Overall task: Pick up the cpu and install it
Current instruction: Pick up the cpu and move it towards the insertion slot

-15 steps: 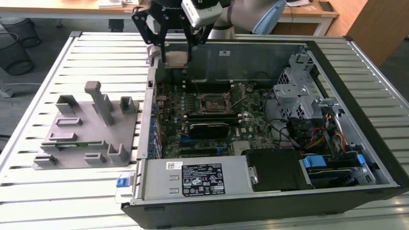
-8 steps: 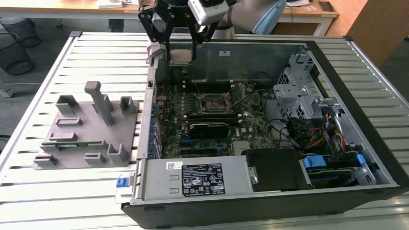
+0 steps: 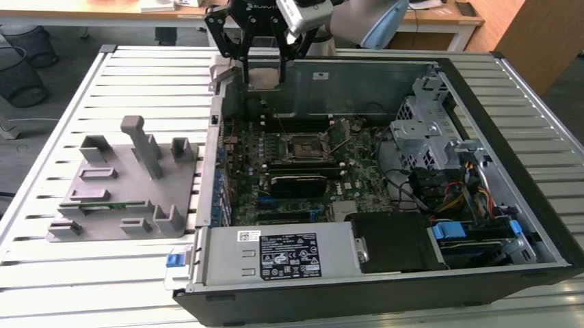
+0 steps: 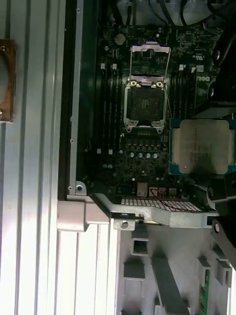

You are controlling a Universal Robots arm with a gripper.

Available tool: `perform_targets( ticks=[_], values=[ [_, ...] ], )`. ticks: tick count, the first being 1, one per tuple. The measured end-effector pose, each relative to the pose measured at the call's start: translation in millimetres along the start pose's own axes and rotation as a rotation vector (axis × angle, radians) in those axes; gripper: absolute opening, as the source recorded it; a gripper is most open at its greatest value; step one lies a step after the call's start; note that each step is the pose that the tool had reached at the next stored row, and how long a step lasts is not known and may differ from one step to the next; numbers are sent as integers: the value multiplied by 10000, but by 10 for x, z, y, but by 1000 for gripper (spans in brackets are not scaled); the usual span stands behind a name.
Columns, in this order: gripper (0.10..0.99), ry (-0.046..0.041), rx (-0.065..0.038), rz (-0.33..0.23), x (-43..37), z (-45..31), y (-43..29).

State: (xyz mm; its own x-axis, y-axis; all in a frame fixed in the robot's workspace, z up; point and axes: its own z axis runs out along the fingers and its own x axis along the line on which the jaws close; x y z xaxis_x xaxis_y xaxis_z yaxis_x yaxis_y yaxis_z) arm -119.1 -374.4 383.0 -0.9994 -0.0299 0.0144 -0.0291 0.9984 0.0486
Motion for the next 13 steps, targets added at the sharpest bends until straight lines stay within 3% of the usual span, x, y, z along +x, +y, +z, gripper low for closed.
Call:
perform_targets(
  ticks=[8,13],
  values=[
    [537,0,0,0,-96,0,20],
    [537,0,-1,0,-269,-1,19]
  ],
)
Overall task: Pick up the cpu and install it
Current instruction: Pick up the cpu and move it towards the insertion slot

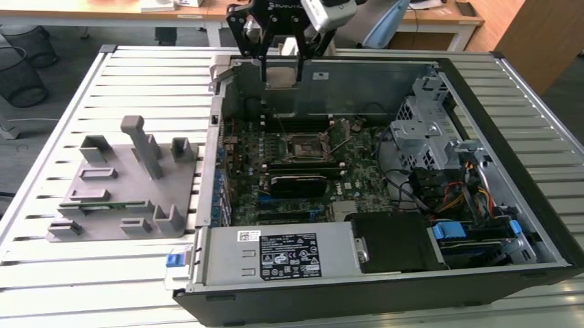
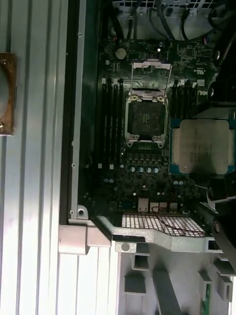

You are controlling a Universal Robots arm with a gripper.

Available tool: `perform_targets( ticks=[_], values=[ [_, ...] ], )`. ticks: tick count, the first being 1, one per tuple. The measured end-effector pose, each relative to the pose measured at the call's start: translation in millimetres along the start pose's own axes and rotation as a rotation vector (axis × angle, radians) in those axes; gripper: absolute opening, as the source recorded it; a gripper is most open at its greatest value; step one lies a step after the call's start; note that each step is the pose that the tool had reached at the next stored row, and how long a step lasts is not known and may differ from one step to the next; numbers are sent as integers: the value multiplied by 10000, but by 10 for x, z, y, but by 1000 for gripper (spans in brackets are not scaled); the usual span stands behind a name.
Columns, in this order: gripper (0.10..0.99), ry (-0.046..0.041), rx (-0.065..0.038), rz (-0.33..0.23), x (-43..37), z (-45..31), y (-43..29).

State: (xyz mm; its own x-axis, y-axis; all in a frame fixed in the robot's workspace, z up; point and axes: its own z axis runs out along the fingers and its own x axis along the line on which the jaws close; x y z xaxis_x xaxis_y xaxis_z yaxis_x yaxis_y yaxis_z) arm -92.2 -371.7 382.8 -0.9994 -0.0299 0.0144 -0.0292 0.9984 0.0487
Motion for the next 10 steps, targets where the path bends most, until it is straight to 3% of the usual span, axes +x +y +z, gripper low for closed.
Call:
perform_targets(
  ticks=[10],
  values=[
    [537,1,0,0,-258,0,0]
  ],
)
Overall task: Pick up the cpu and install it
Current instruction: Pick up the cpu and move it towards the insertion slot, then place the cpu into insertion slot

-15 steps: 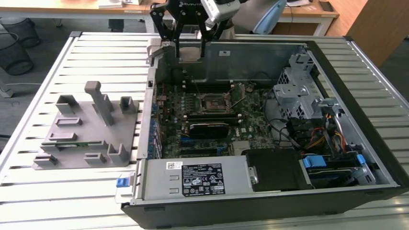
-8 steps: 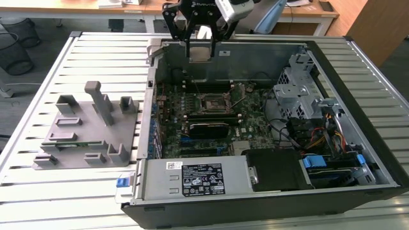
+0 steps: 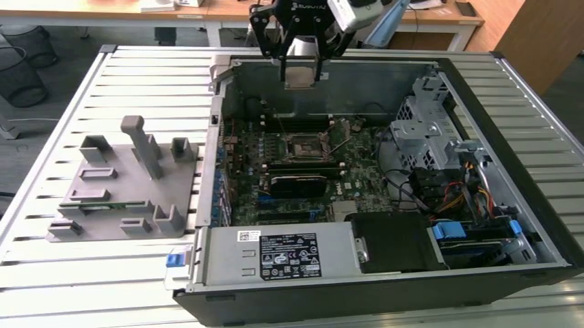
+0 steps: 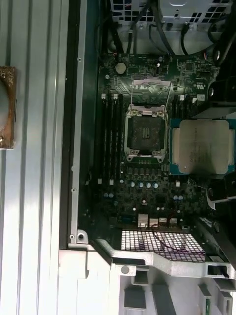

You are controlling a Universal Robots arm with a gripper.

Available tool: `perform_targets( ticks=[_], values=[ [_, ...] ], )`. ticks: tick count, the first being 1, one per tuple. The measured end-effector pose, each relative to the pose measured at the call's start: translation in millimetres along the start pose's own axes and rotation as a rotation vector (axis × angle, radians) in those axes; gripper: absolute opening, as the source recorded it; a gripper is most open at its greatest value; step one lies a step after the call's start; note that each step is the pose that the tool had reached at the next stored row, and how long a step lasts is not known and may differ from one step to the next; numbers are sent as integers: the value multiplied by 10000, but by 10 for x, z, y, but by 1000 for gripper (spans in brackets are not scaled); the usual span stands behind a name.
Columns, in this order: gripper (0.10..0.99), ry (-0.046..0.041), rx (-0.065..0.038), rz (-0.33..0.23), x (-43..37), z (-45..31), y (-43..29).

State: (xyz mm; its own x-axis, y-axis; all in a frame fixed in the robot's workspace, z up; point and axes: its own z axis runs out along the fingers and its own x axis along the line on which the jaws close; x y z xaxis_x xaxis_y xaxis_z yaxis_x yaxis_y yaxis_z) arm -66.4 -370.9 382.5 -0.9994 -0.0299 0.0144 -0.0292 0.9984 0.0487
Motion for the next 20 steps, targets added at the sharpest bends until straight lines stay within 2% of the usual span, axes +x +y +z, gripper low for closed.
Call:
perform_targets(
  ticks=[9,20],
  values=[
    [537,0,1,0,-165,-1,0],
    [537,-5,6,107,-188,1,0]
  ],
)
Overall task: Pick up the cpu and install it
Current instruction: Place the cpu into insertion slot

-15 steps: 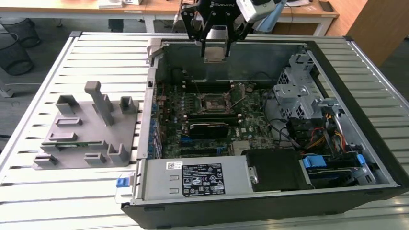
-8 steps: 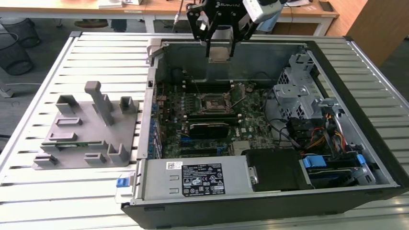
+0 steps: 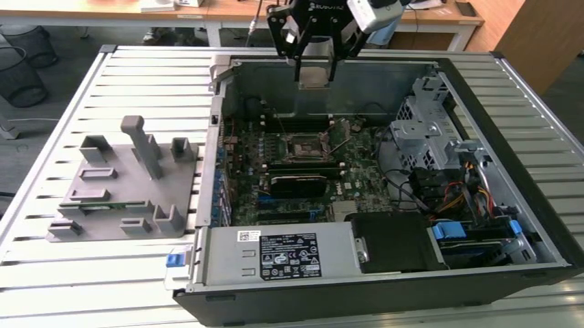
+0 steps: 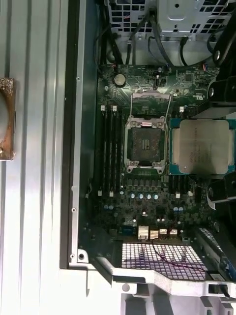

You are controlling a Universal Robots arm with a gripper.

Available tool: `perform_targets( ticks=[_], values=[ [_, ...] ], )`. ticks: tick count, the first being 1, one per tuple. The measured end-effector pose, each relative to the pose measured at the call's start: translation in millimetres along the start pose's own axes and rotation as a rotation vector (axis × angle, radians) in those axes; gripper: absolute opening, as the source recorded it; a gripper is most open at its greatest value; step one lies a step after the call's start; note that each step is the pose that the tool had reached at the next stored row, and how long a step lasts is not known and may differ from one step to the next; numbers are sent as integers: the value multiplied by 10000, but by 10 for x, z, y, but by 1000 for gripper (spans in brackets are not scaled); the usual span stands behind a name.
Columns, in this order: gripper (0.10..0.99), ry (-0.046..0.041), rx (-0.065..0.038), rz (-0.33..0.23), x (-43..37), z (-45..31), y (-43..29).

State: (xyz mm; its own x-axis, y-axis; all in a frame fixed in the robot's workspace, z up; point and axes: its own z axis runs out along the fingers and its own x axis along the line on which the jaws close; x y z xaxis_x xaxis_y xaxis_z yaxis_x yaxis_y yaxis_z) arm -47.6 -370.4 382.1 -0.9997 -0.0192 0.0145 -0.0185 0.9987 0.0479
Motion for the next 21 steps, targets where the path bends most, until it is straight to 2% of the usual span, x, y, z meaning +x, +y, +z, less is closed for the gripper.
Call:
perform_targets(
  ticks=[21],
  values=[
    [537,-102,-29,2124,0,12,0]
  ],
)
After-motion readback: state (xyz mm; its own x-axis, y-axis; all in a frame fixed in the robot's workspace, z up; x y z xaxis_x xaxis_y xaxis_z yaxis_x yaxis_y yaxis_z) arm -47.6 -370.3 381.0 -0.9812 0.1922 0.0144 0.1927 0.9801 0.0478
